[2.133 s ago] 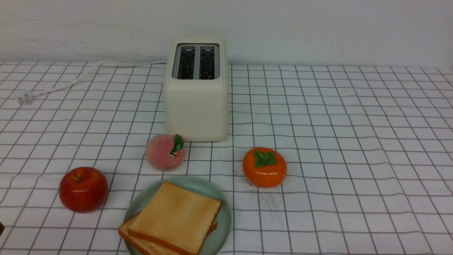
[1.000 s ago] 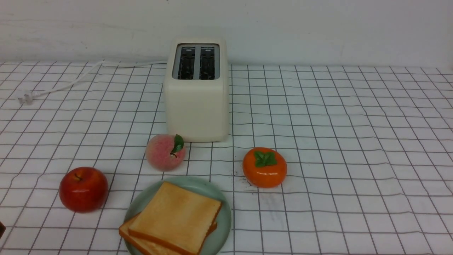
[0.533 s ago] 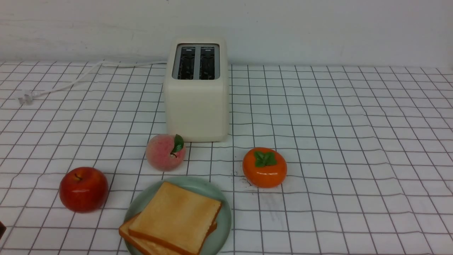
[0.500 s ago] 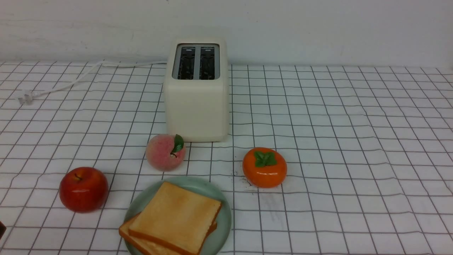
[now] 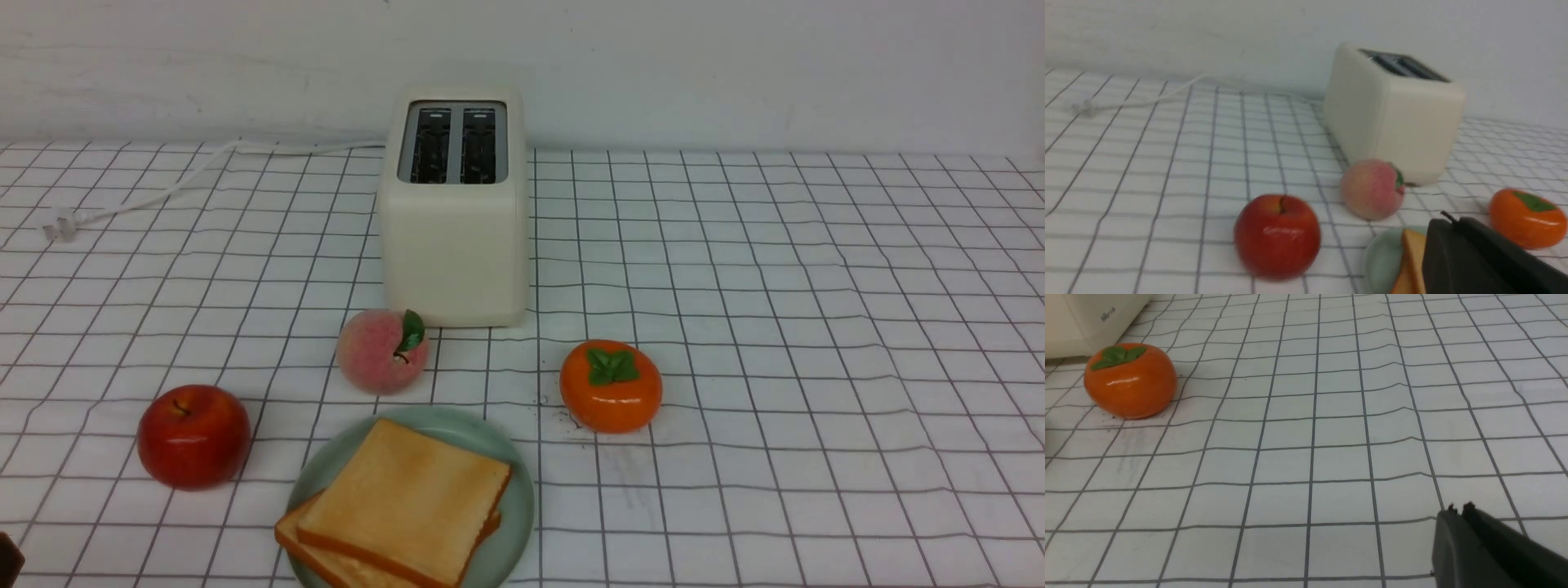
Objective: Take toasted bread from bread machine on white checkered table place on plate.
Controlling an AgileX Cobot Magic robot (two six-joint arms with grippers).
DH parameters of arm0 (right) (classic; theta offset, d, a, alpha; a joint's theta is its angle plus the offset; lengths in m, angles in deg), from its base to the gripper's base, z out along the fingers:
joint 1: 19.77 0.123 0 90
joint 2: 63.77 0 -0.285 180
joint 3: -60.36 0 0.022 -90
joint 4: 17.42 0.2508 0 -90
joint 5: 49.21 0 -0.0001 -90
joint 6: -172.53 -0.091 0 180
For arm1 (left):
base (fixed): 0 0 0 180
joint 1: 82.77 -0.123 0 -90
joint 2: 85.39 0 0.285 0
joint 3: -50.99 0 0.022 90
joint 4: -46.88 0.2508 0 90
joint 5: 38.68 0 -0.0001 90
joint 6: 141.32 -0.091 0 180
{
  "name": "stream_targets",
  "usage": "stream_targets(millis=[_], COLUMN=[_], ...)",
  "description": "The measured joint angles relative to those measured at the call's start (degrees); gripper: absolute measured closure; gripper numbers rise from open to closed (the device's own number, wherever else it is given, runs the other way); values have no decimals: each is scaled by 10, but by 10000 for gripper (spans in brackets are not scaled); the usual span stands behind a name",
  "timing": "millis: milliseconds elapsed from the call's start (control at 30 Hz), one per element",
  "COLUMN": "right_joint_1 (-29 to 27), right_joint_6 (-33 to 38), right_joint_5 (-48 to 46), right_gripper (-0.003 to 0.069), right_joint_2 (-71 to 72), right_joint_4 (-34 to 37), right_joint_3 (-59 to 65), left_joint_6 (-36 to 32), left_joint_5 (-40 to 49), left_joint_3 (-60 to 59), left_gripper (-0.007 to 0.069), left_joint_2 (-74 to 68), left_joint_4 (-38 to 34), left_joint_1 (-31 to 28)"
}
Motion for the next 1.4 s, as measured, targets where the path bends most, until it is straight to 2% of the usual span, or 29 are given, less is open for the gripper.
stream_targets(millis=[67, 233, 333, 1400], right_joint_1=[0, 0, 0, 0], right_joint_6=[0, 0, 0, 0], right_joint_5=[0, -1, -1, -1], right_gripper=[641, 636, 632, 588], right_joint_2=[0, 0, 0, 0], right_joint_4=[0, 0, -1, -2], right_joint_3=[0, 0, 0, 0], left_joint_6=[23, 44, 46, 47], left_joint_5=[8, 92, 107, 107], left_joint_3=[-37, -48, -48, -48], left_gripper=[638, 638, 638, 638], left_joint_2=[0, 0, 0, 0], left_joint_4=[1, 10, 9, 9], left_joint_1=[-36, -46, -46, -46])
